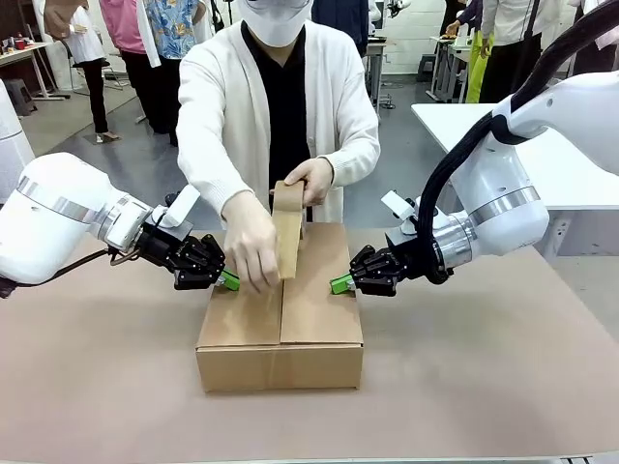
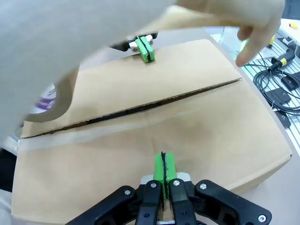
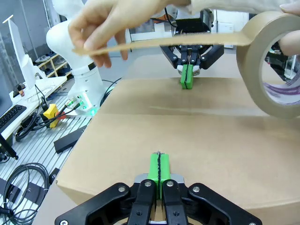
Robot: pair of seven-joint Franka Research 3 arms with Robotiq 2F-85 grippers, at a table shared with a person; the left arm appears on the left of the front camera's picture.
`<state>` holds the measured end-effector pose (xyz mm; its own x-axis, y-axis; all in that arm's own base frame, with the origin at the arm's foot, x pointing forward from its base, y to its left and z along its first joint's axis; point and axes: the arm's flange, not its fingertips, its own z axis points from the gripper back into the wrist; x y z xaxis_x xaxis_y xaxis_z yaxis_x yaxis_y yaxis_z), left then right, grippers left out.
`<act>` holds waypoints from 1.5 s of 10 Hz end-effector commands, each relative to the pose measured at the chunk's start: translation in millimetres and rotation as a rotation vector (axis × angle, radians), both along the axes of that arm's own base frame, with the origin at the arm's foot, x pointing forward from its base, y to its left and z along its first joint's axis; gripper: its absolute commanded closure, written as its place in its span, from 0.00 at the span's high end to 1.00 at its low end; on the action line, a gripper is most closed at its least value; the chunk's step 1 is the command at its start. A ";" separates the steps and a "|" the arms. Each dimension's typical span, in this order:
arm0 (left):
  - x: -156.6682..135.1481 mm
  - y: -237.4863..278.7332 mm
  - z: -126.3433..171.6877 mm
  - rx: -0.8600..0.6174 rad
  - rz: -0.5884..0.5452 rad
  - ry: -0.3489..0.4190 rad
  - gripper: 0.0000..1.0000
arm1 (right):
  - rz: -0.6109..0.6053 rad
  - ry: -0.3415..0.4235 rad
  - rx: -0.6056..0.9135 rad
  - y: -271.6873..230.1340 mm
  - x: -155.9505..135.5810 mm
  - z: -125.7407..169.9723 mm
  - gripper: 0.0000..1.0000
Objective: Wrap the clocks to prevent damage.
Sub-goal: After the human seals the box with tape, release both hands from the side flaps of the Package Box.
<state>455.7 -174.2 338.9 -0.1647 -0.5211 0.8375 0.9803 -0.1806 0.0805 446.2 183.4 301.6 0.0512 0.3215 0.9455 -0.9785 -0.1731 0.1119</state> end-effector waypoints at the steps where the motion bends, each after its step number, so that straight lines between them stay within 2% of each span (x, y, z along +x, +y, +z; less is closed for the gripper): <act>1: -0.6 0.8 -8.8 0.020 0.006 -0.001 0.00 | -0.007 0.005 -0.007 1.0 -0.4 -4.5 0.01; 15: -0.6 0.8 -8.8 0.020 0.006 -0.001 0.00 | -0.007 0.005 -0.007 1.0 -0.4 -4.5 0.01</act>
